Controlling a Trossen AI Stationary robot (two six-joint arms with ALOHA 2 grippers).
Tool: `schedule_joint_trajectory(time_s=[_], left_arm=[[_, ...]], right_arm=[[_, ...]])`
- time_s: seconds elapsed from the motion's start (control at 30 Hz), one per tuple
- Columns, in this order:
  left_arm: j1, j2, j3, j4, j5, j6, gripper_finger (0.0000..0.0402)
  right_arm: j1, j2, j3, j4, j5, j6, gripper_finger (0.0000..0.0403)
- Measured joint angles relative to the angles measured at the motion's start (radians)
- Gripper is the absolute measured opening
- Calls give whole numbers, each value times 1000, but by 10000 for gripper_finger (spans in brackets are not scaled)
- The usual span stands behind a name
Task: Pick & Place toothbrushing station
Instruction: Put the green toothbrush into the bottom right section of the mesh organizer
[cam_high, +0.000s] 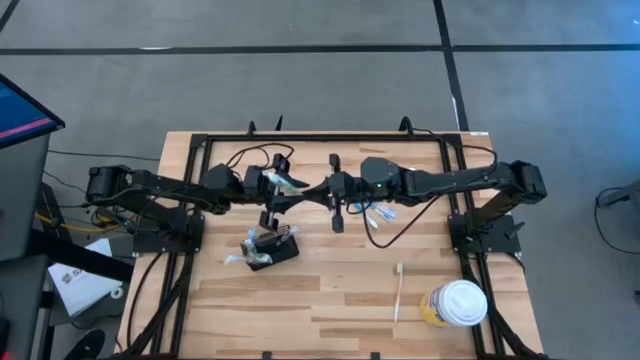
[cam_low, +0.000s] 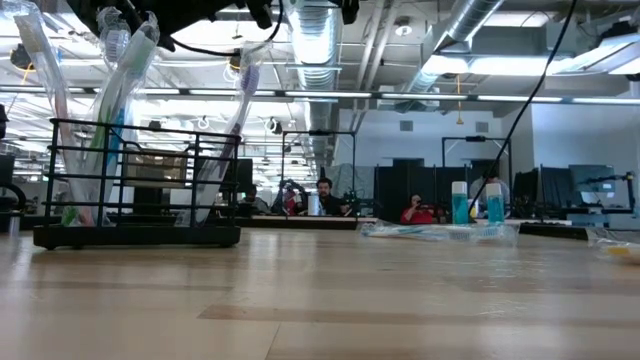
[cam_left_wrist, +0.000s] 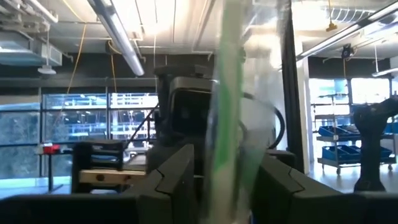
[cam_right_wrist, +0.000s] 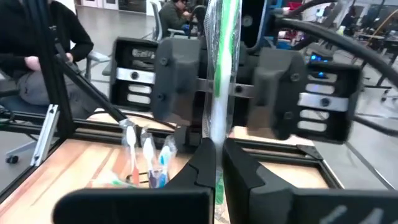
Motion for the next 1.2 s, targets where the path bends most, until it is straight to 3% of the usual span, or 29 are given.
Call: schedule_joint_trajectory(time_s=[0.3,0.63,1.2], left_arm=[[0,0,0,-19,0,-21,13],[0,-22,-2,-58,0,-32,13],[-1,-200,-1,-443,7,-21,14]], right_arm=[[0,0,0,3,0,3,27],[0,0,0,-4,0,-10,59],[24,2,29,-12,1,-77,58]])
